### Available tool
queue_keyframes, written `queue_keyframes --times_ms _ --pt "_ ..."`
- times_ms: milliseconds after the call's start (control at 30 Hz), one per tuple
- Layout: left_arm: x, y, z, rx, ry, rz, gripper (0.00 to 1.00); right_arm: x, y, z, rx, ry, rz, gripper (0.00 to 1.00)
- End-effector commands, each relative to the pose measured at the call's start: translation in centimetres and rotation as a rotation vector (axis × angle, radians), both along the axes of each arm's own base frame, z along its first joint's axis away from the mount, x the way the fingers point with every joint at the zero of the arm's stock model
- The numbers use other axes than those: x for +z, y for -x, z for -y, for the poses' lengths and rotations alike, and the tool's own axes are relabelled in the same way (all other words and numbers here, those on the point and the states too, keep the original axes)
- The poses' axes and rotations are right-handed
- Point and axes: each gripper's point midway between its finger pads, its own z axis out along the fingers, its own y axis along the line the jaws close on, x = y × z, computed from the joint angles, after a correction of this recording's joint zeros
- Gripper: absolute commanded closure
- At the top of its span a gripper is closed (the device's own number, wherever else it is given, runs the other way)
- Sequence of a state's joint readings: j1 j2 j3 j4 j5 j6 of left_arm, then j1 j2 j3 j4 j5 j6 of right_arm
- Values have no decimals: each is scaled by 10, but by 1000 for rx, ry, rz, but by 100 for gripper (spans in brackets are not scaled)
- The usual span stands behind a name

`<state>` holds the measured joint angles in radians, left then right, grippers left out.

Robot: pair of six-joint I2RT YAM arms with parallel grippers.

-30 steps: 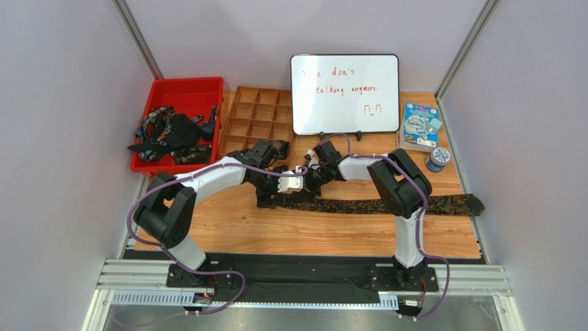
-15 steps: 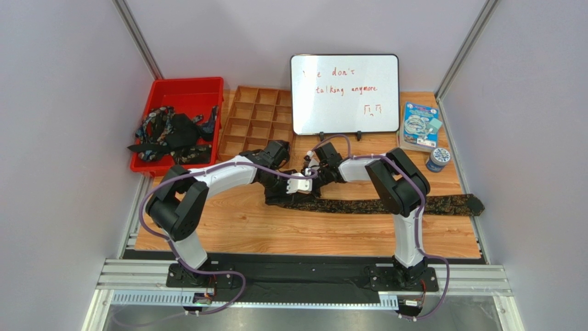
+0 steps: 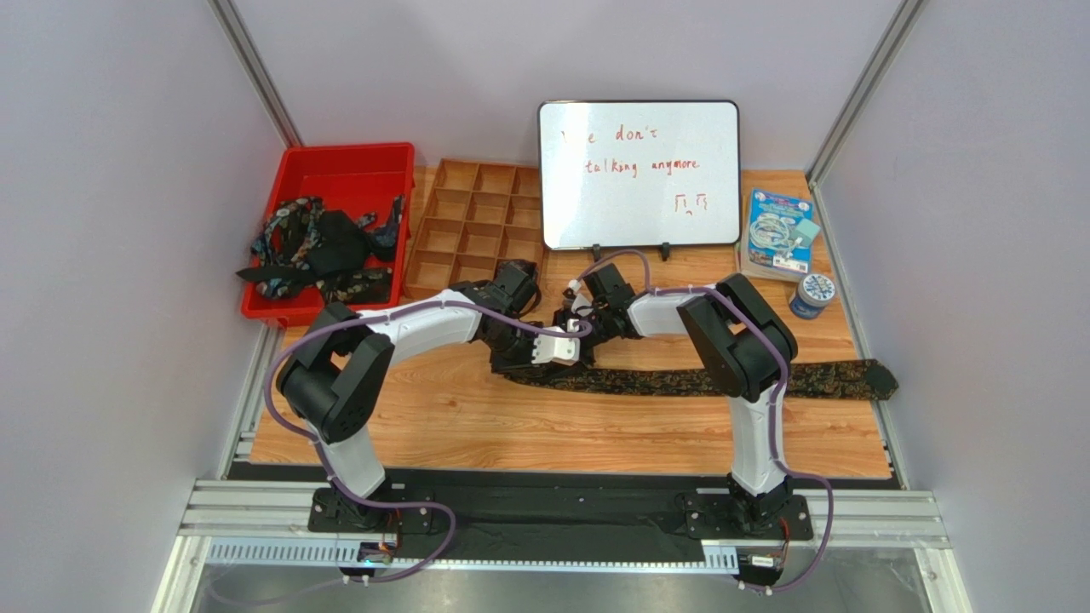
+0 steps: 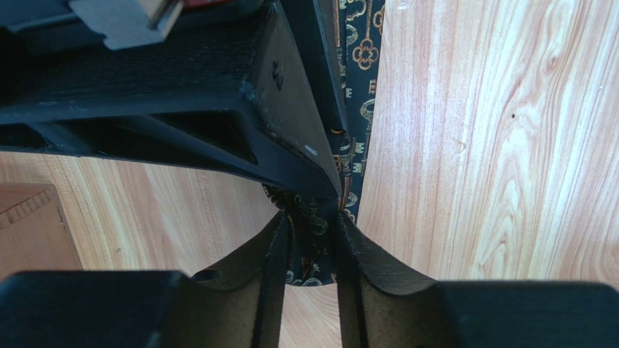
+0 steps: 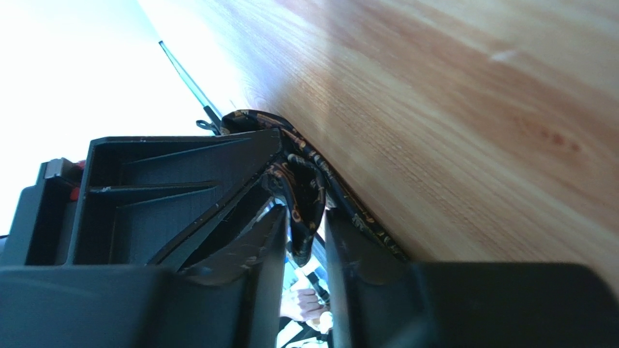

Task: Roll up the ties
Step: Roll the tie at the center of the board.

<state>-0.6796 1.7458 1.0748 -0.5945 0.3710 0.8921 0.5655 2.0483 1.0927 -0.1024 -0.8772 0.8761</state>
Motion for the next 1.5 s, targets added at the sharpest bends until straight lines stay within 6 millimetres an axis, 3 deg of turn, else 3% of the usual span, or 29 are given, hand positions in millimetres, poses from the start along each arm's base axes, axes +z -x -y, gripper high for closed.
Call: queue_keyframes --times_ms 0,100,167,267,767,800,833,967,1100,1300,1467 --pt "-2 1 -3 -28 -19 13 67 15 -2 1 -5 -5 15 61" --pt "-2 2 -3 -30 -18 14 68 16 -3 4 -9 25 15 45" --pt "-2 3 -2 -31 -17 15 68 18 -5 4 -11 31 20 22" --pt "-2 4 -2 -32 -17 14 68 21 -7 4 -21 41 20 19" --pt "5 4 3 -26 23 31 71 35 -12 -2 -39 -12 -10 46" --pt "6 4 3 -26 26 35 72 36 -13 -2 -38 -19 -2 50" --pt "6 4 3 -26 27 34 72 36 -13 -2 -38 -19 0 60" --pt "11 3 5 -14 41 39 71 35 -13 -1 -35 -17 8 74" --pt "22 4 9 -2 73 39 62 27 -9 1 -20 -10 2 100" --pt "42 7 22 -5 154 27 38 21 -4 7 -1 -10 13 100" --pt "34 -2 24 6 124 26 36 23 -7 6 4 -45 43 100"
